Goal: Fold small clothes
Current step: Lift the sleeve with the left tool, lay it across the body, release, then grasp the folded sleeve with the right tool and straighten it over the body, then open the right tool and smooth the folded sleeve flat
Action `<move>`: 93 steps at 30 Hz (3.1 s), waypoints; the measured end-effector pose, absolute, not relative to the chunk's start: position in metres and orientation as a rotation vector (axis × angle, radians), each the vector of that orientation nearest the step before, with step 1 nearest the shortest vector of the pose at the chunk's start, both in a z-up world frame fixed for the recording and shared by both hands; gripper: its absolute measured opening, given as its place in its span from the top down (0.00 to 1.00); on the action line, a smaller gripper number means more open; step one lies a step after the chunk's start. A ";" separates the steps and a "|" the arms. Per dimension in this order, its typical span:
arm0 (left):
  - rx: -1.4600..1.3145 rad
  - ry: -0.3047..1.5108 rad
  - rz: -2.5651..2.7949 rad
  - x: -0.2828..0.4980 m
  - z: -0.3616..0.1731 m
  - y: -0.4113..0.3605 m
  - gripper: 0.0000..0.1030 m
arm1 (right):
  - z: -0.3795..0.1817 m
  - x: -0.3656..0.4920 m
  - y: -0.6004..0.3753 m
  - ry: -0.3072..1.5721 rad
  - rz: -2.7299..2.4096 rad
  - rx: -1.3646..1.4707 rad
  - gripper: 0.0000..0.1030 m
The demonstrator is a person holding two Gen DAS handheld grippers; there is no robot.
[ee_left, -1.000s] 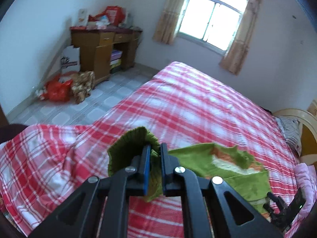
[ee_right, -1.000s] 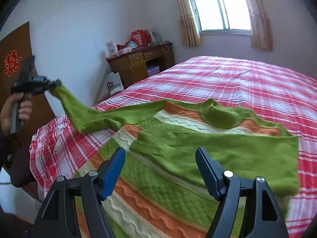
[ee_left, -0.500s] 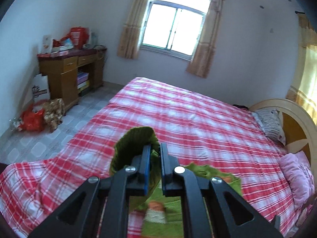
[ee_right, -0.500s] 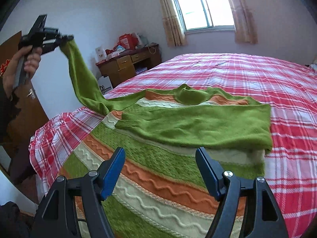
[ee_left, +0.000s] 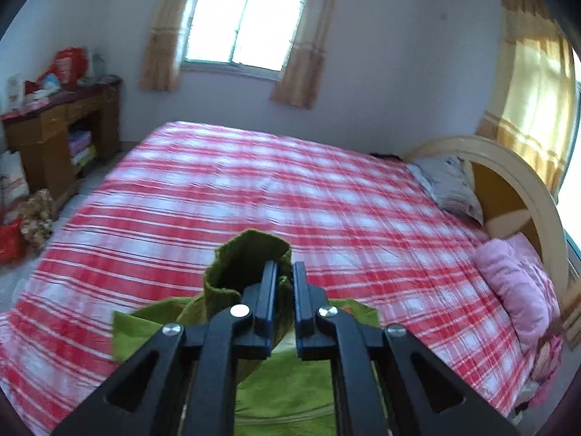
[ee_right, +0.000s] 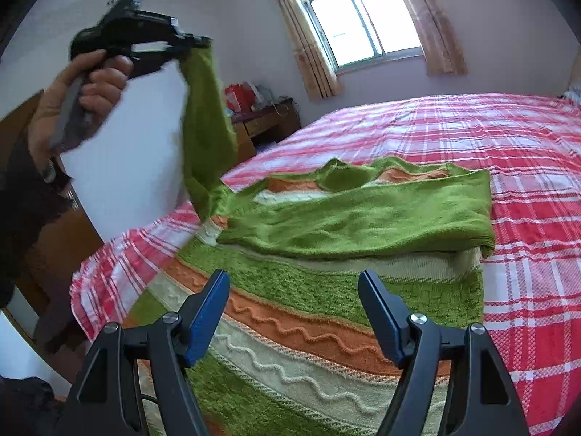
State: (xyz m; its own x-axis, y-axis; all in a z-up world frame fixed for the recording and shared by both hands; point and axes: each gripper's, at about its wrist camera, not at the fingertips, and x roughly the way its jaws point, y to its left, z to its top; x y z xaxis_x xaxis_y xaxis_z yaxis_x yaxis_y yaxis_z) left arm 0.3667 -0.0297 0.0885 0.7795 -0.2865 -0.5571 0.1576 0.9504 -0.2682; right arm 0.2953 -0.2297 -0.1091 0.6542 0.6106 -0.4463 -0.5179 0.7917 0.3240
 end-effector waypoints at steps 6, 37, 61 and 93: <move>-0.096 0.707 -0.331 0.380 0.034 -0.122 0.72 | -0.116 0.291 -0.249 0.529 0.684 0.272 0.28; 0.186 0.793 -0.068 0.353 -0.126 0.060 0.74 | -0.074 0.356 -0.255 0.729 0.534 0.286 0.33; 0.190 0.728 -0.141 0.337 -0.129 0.059 0.80 | -0.081 0.435 -0.240 0.806 0.312 0.026 0.96; 0.116 0.821 -0.068 0.343 -0.137 0.077 0.05 | -0.131 0.403 -0.195 0.865 0.332 -0.151 0.42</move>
